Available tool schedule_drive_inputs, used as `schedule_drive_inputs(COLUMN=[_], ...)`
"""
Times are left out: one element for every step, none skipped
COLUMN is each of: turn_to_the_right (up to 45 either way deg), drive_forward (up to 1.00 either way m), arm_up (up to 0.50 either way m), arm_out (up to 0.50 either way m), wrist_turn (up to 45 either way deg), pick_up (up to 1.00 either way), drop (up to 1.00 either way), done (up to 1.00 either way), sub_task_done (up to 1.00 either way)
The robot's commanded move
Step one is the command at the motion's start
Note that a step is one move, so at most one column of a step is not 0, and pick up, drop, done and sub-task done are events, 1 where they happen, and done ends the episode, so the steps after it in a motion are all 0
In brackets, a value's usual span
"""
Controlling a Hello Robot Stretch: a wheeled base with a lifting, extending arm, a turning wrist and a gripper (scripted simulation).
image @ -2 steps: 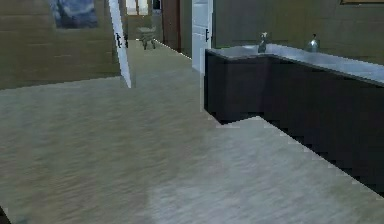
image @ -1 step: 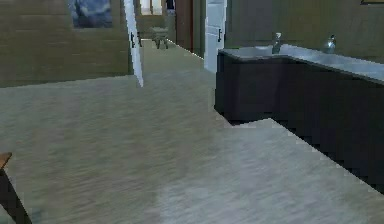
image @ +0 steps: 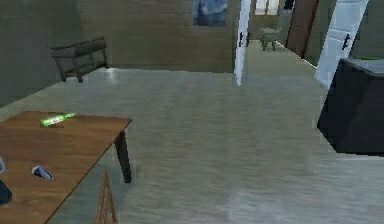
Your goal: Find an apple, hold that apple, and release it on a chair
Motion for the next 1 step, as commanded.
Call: schedule_drive_inputs(turn_to_the_right=[-3.0], drive_forward=[0.00], arm_up=[0.00], arm_out=[0.00], wrist_turn=[0.0], pick_up=[0.00], drop=[0.00], done=[0.00], sub_task_done=[0.00])
